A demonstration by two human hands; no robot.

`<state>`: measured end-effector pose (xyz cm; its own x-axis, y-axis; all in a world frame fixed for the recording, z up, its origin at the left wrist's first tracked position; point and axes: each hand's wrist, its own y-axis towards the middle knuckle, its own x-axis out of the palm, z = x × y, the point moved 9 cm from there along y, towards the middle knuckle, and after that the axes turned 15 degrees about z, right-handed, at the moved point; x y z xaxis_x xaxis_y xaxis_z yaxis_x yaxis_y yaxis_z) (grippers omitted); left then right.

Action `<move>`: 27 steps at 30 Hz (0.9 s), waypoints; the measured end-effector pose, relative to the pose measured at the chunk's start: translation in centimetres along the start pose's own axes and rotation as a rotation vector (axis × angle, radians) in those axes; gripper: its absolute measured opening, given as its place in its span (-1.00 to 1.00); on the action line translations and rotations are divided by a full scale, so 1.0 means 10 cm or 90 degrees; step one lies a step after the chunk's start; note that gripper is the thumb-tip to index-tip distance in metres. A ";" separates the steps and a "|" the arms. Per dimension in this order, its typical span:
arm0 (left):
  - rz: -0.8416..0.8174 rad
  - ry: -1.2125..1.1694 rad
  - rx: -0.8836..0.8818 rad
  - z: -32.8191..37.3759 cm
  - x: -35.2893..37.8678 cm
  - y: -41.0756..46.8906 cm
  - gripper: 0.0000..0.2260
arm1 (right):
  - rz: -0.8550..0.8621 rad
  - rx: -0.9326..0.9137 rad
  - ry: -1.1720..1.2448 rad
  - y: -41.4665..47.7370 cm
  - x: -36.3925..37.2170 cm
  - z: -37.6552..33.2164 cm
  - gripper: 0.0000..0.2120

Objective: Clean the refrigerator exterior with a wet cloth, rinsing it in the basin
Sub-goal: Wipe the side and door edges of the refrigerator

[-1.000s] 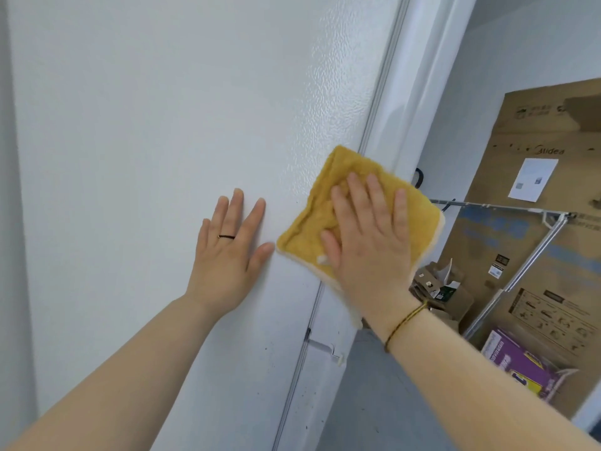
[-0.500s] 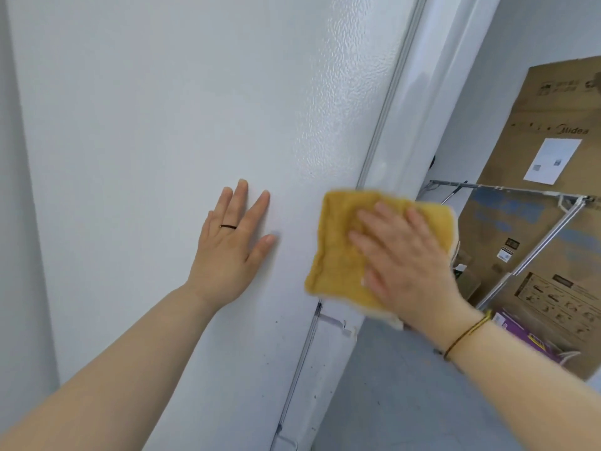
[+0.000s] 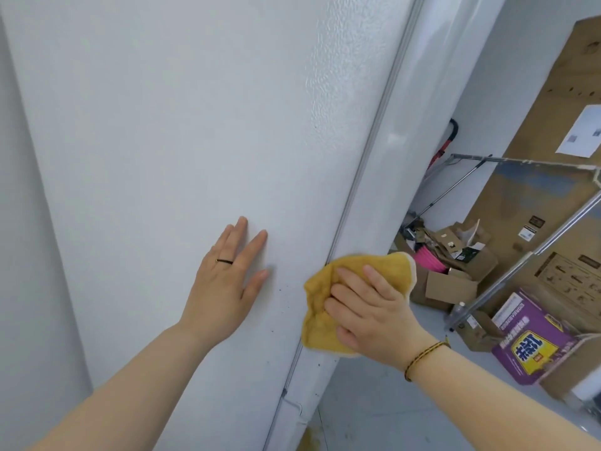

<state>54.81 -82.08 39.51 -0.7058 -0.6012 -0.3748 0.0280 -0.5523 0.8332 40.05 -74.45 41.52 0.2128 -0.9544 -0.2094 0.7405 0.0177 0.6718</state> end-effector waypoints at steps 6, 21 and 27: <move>-0.038 0.012 -0.062 0.00 0.06 -0.09 -0.27 | 0.066 0.040 0.012 -0.01 0.00 -0.01 -0.81; 0.079 0.015 -0.028 -0.36 0.26 -0.48 -0.59 | 0.095 0.241 0.015 0.05 -0.01 -0.06 -0.81; 0.125 -0.007 0.006 -0.61 0.34 -0.84 -0.60 | -0.073 0.215 -0.090 0.08 0.43 -0.50 -0.57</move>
<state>56.49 -83.05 28.72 -0.6958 -0.6897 -0.2005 0.1586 -0.4197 0.8937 44.81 -77.06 37.60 0.0329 -0.9766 -0.2124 0.4976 -0.1683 0.8509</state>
